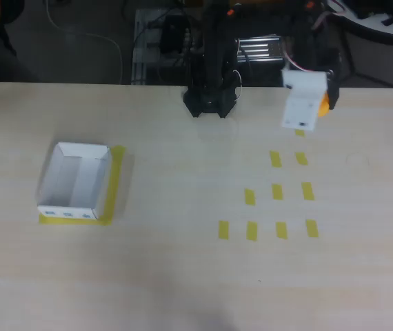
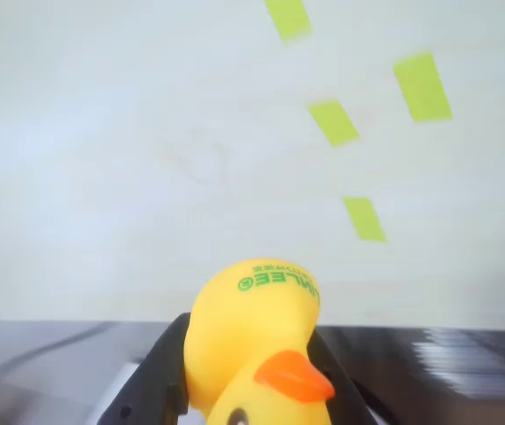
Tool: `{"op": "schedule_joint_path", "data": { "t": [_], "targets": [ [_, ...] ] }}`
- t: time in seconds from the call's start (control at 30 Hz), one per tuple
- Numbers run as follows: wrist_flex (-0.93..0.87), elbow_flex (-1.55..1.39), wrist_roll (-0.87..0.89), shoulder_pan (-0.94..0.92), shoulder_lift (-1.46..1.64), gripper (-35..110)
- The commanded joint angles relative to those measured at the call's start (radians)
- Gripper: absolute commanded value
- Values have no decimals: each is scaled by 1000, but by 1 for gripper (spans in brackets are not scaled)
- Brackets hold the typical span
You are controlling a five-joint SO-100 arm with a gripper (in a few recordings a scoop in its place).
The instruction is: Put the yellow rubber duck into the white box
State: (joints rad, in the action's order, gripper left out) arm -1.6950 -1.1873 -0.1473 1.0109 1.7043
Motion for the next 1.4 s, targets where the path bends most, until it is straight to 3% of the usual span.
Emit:
{"op": "schedule_joint_path", "data": {
  "t": [0.0,0.33,0.8,1.17,1.37],
  "targets": [
    [-5,97,0,-193,241,0],
    [78,11,-21,-716,518,0],
    [328,-479,-29,-1316,802,0],
    [703,-747,-18,-1631,761,0],
    [753,-741,-14,-1723,629,0]
  ]
}}
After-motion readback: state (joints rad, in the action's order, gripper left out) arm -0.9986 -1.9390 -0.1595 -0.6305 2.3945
